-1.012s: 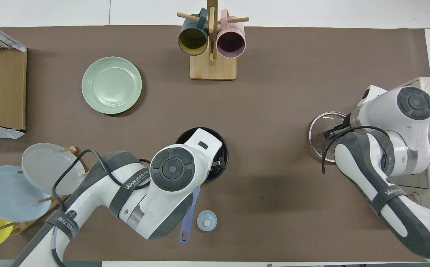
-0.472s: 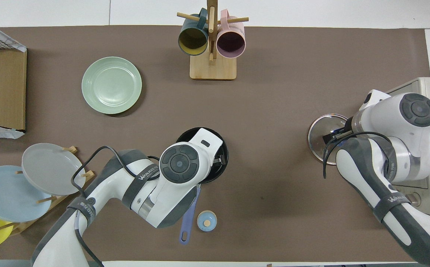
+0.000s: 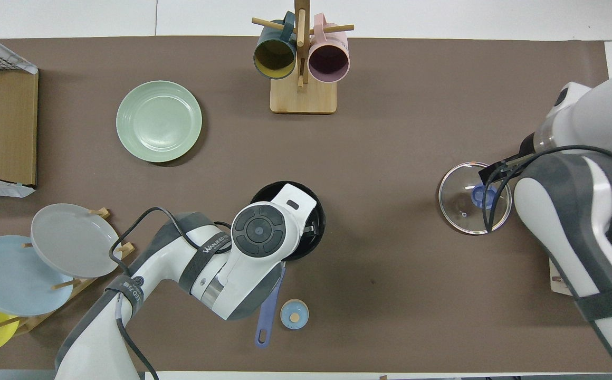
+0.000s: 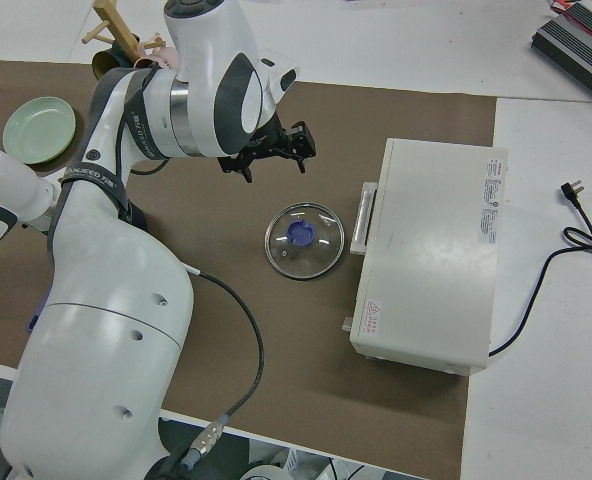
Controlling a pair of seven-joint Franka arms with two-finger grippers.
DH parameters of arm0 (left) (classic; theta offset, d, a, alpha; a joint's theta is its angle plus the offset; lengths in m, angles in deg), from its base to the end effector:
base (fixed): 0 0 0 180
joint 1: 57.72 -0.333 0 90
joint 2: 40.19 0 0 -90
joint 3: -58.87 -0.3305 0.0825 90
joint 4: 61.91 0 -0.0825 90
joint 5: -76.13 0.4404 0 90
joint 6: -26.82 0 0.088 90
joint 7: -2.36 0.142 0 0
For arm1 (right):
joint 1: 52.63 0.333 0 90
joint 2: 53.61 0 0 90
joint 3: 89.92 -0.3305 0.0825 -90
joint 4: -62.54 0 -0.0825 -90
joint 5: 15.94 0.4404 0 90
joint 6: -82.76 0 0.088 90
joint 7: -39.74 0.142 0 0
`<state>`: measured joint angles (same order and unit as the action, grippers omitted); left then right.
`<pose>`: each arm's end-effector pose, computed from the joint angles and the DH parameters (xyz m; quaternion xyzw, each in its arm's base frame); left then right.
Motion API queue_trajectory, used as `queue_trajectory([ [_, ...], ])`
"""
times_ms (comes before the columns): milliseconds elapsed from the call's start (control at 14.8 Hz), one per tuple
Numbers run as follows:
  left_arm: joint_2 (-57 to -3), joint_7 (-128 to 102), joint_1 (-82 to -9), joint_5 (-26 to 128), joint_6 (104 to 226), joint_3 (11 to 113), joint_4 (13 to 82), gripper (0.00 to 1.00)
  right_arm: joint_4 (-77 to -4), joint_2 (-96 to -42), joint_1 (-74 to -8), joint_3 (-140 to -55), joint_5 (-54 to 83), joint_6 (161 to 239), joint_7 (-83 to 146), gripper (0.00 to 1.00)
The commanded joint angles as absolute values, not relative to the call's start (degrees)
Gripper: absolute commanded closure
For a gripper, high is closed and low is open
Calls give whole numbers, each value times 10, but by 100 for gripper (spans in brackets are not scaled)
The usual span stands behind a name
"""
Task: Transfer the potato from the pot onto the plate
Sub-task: 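Grasp the potato with the left gripper while the right gripper sets the lid down, then lift the yellow potato and carry it toward the green plate with the left gripper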
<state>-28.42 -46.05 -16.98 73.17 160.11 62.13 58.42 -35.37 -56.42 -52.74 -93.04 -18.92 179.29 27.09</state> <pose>0.4453 -0.4332 0.2658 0.9980 0.0566 -0.0106 0.0247 0.6236 0.0255 0.5104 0.9892 0.1400 -0.0384 0.0212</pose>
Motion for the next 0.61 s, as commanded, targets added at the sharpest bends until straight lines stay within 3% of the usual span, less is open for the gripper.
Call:
queue_trajectory([
  [0,-282,-462,-162,724,1618,613,594,0,-310,-554,-532,-929,-187,1733,281,0],
  [67,-282,-462,-162,724,1617,613,594,2,-310,-541,-536,-930,-187,1726,291,0],
  [135,-282,-460,-163,724,1618,613,593,18,-311,-536,-536,-929,-185,1714,298,0],
  [202,-282,-455,-164,724,1617,613,593,50,-311,-535,-536,-927,-185,1699,304,0],
  [337,-282,-448,-164,724,1616,613,594,93,-312,-533,-537,-927,-186,1693,314,0],
  [405,-282,-448,-165,724,1616,613,593,100,-310,-533,-537,-926,-187,1693,319,0],
  [540,-282,-448,-166,724,1615,613,592,100,-310,-533,-540,-925,-188,1689,319,0],
])
